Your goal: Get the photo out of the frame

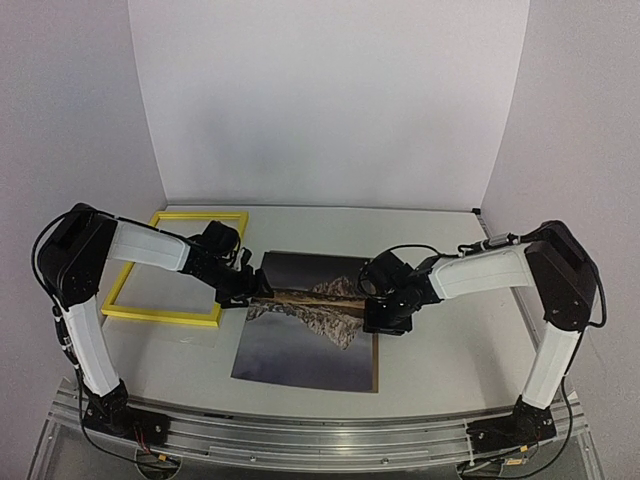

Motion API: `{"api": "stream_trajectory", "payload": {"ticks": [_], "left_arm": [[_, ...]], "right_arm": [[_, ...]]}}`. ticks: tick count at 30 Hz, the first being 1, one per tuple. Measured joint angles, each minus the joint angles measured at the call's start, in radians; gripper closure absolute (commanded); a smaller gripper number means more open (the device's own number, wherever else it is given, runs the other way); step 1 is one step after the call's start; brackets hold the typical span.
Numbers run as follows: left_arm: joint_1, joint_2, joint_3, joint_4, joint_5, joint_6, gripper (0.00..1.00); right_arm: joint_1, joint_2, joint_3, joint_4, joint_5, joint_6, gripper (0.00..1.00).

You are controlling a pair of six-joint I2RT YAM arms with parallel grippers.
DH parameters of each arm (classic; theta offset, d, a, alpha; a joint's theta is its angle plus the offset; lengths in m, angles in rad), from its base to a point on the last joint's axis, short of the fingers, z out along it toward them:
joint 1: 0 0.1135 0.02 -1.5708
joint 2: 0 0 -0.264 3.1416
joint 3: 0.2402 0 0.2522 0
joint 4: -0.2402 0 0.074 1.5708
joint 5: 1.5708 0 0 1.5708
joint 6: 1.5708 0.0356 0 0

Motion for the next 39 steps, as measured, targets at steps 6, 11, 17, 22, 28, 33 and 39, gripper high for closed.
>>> {"api": "stream_trajectory", "payload": {"ticks": [6, 11, 17, 22, 28, 33, 39], "left_arm": [[0.0, -0.001, -0.01, 0.022, 0.051, -0.001, 0.26], [0.0, -0.014, -0.041, 0.044, 0.095, -0.001, 0.29], [0.007, -0.037, -0.065, 0.058, 0.137, -0.002, 0.29], [0.008, -0.057, -0.071, 0.06, 0.14, -0.001, 0.29], [0.008, -0.056, -0.072, 0.06, 0.142, 0.002, 0.29], [0.009, -0.053, -0.094, 0.094, 0.152, 0.0, 0.3], [0.008, -0.05, -0.098, 0.075, 0.094, 0.028, 0.34]], "right_arm": [[0.0, 0.005, 0.005, -0.001, -0.003, 0.007, 0.62], [0.0, 0.01, 0.011, 0.0, -0.003, 0.013, 0.63], [-0.001, 0.014, 0.015, -0.005, -0.002, 0.02, 0.72], [-0.002, 0.021, 0.022, -0.007, -0.002, 0.021, 0.72], [-0.003, 0.022, 0.024, -0.005, -0.008, 0.021, 0.72], [-0.005, 0.022, 0.025, -0.005, -0.015, 0.02, 0.72], [-0.005, 0.022, 0.025, 0.003, -0.038, 0.017, 0.72]]}}
